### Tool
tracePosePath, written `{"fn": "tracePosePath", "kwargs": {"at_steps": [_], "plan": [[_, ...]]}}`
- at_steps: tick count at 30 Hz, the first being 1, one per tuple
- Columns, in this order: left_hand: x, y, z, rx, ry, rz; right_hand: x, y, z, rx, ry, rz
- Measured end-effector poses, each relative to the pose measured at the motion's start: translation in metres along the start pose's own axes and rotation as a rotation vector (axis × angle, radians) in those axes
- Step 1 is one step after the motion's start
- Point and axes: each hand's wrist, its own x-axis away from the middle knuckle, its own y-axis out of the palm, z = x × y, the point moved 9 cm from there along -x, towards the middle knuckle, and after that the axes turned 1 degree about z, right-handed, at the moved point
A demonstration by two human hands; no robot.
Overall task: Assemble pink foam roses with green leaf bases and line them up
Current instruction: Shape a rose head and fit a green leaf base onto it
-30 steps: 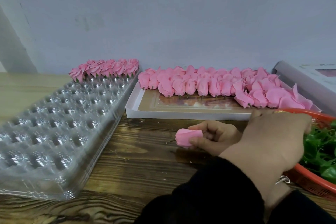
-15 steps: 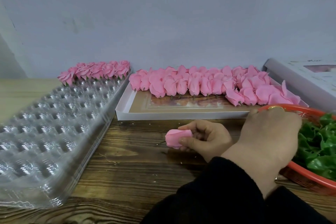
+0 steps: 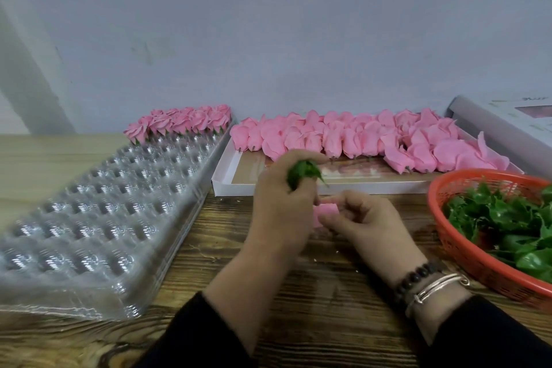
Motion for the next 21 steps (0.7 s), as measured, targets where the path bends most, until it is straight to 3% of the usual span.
{"fn": "tracePosePath", "kwargs": {"at_steps": [3,7,13,21], "plan": [[0.013,-0.051,-0.043,0.097,-0.257,0.136,0.002,0.004,-0.009,-0.098,0.018,-0.046],[0.025,-0.054,-0.081,0.492,-0.573,0.232,0.003,-0.002,-0.01,-0.164,0.039,0.025],[0.027,-0.038,-0.089,0.724,-0.692,0.192,0.02,-0.011,-0.034,-0.169,-0.038,0.167],[0.031,-0.022,-0.092,0.803,-0.719,0.13,0.029,0.001,-0.051,-0.071,-0.124,0.229]]}}
